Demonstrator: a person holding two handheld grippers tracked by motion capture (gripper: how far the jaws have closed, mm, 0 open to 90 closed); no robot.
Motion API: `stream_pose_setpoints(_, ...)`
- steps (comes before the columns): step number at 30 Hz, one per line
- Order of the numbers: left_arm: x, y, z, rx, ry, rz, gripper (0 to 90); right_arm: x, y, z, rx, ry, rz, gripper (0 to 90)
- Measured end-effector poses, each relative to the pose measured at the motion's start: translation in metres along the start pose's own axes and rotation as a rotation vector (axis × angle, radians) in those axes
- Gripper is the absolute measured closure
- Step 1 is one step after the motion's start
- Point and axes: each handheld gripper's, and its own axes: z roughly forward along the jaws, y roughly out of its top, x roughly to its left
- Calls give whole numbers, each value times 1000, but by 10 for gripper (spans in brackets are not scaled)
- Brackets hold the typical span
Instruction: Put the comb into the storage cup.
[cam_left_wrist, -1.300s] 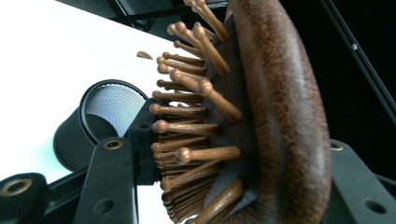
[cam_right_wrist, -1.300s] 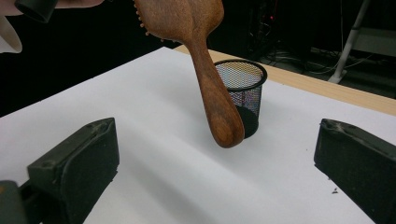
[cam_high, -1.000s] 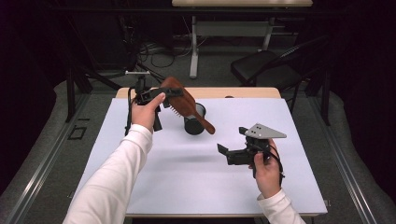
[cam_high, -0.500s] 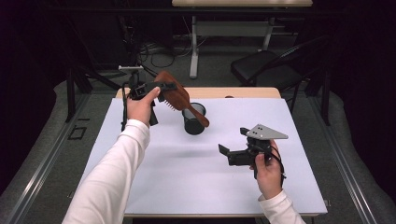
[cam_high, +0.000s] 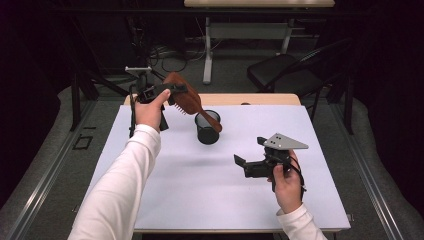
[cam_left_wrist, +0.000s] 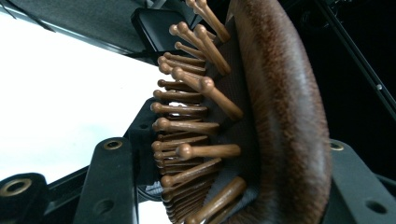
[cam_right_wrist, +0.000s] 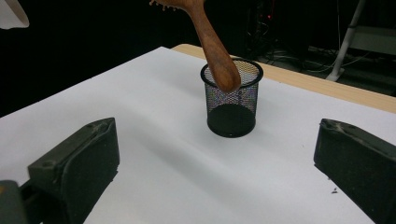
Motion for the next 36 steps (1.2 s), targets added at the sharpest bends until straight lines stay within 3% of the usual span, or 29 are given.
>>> stream_pose_setpoints(16, -10, 5, 6, -21, 14, 37, 473, -1, 0, 0, -3, 2, 3, 4)
stream_pose_setpoints(36, -4, 10, 8, -85, 39, 40, 473, -2, -2, -1, 4, 0, 12, 4)
